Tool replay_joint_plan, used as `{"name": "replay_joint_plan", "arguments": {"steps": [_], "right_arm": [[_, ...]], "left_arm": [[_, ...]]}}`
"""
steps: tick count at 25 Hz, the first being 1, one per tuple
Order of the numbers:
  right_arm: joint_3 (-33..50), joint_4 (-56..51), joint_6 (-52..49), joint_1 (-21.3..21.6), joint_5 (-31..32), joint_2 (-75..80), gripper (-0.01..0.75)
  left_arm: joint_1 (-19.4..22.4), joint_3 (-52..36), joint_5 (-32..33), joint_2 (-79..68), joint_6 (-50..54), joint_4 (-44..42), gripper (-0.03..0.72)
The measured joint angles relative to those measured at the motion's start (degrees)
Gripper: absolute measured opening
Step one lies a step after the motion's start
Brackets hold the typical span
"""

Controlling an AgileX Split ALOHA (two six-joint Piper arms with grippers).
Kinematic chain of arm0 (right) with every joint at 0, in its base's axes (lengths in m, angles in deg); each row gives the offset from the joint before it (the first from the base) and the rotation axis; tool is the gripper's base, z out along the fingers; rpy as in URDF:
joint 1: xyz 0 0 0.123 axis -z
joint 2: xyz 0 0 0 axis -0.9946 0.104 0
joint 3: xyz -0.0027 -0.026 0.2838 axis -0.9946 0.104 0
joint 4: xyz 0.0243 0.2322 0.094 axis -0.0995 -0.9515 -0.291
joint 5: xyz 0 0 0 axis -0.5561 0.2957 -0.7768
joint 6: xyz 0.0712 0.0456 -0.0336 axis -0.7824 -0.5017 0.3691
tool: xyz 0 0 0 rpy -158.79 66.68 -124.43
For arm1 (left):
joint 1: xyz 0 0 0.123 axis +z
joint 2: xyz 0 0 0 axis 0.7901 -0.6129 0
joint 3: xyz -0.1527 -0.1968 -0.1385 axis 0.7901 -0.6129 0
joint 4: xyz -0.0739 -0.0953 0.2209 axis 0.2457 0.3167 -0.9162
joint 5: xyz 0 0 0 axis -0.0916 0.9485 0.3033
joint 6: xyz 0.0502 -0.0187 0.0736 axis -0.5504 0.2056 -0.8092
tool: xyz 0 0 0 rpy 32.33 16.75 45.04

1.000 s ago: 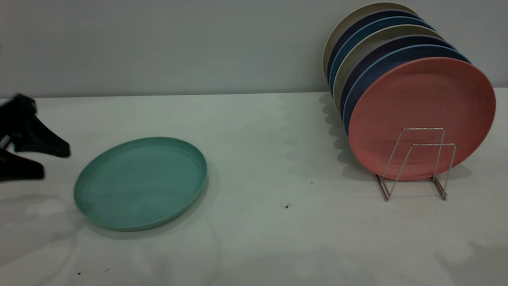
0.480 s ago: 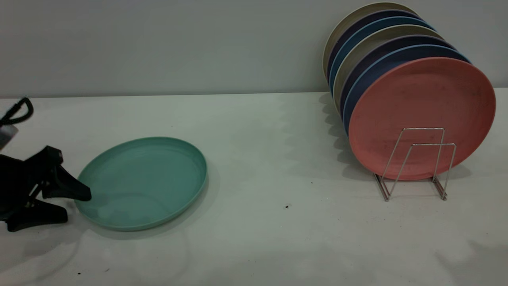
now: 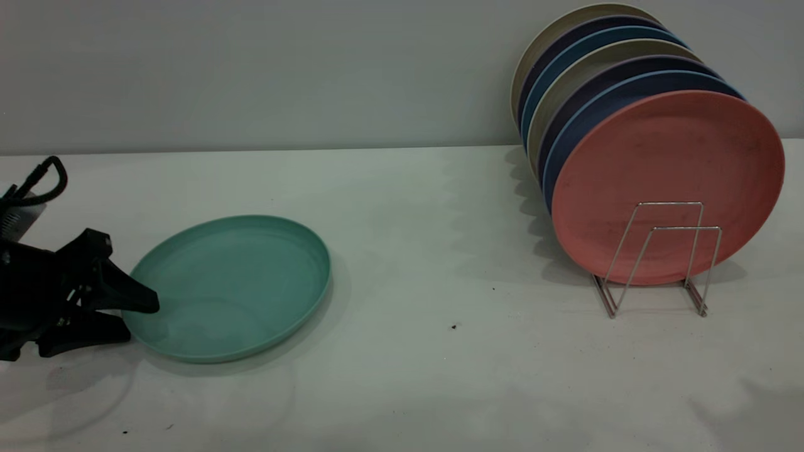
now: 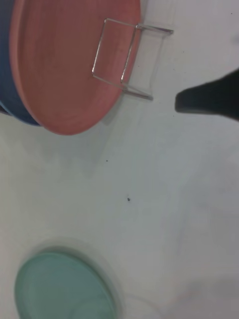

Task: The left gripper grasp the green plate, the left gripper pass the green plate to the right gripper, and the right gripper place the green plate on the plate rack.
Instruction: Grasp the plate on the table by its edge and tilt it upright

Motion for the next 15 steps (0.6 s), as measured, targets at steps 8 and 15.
{"name": "replay_joint_plan", "arguments": {"steps": [8,15], "right_arm": [[0.0,-0.06,0.0,0.0,-0.19,0.0,0.512],[0.0,-0.28,0.06,0.0,0.62,0.0,0.512]], "left_arm": [[0.0,1.93,0.91,-2.06,-0.58,0.0,0.44],[0.0,3.54,4.97,-3.82,-0.07,0.0,0.212]]}}
